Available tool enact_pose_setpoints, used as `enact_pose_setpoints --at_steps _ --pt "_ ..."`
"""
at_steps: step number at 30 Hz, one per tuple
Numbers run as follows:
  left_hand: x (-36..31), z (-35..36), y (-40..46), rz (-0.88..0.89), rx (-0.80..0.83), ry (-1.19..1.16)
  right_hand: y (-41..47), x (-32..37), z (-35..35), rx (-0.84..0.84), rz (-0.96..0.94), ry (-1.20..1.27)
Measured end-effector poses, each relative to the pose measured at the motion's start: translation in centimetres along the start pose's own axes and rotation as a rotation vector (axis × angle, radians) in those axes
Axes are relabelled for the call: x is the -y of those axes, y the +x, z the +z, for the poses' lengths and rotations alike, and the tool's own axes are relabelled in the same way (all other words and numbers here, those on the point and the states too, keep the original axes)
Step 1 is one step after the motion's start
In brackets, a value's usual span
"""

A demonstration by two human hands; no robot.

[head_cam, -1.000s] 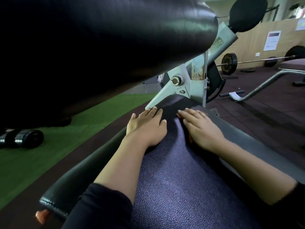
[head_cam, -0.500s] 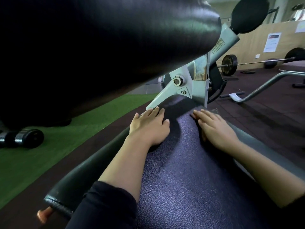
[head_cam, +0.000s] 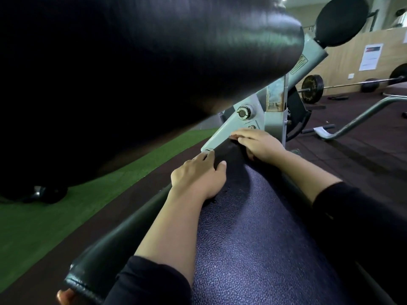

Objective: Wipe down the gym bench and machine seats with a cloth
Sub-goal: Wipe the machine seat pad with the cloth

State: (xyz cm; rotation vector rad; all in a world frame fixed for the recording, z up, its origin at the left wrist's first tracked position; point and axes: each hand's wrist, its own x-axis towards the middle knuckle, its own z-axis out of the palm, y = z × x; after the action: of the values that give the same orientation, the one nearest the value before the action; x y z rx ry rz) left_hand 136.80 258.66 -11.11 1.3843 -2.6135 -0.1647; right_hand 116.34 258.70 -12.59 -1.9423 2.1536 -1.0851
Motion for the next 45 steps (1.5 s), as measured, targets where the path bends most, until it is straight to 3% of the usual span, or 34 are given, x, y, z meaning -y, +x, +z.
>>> enact_pose_setpoints --at_steps 3,7,11,14,16,21,24,26,28,30,32,36,40,45 --pt "0.0 0.0 0.1 0.005 0.011 -0.016 2.2 -0.8 -0.2 0.019 0.145 0.073" --pt "0.1 0.1 0.4 0.016 0.025 -0.017 3.6 1.0 -0.3 0.142 0.169 -0.092" --pt "0.4 0.2 0.7 0.028 0.037 -0.039 2.1 4.0 0.7 0.244 -0.037 -0.147" --pt "0.4 0.2 0.7 0.036 0.035 -0.039 -0.5 2.6 1.0 0.189 -0.328 -0.064" --pt "0.3 0.2 0.7 0.039 0.031 -0.032 -1.8 0.3 0.0 0.184 -0.420 -0.033" --pt "0.2 0.1 0.7 0.032 0.037 -0.035 1.4 -2.1 -1.0 0.123 -0.062 0.100" --pt "0.3 0.1 0.8 0.035 0.038 -0.035 3.8 0.5 0.1 0.129 0.065 -0.079" --pt "0.4 0.2 1.0 0.036 0.045 -0.038 3.5 2.2 1.1 0.154 0.009 -0.133" --pt "0.4 0.2 1.0 0.036 0.053 -0.036 1.6 2.6 1.7 0.168 -0.166 -0.094" --pt "0.4 0.2 1.0 0.031 0.054 -0.036 -0.9 1.3 1.3 0.175 -0.345 -0.084" --pt "0.3 0.2 0.9 0.028 0.057 -0.036 -2.7 -1.1 -0.2 0.199 -0.399 -0.060" --pt "0.3 0.1 1.0 0.022 0.058 -0.037 -1.4 -2.7 -1.3 0.150 -0.258 -0.061" --pt "0.1 0.0 1.0 0.001 0.079 -0.051 1.1 0.2 0.4 0.066 -0.159 -0.171" --pt "0.2 -0.3 1.0 -0.031 0.082 -0.129 -2.1 4.0 2.1 0.045 -0.206 -0.283"
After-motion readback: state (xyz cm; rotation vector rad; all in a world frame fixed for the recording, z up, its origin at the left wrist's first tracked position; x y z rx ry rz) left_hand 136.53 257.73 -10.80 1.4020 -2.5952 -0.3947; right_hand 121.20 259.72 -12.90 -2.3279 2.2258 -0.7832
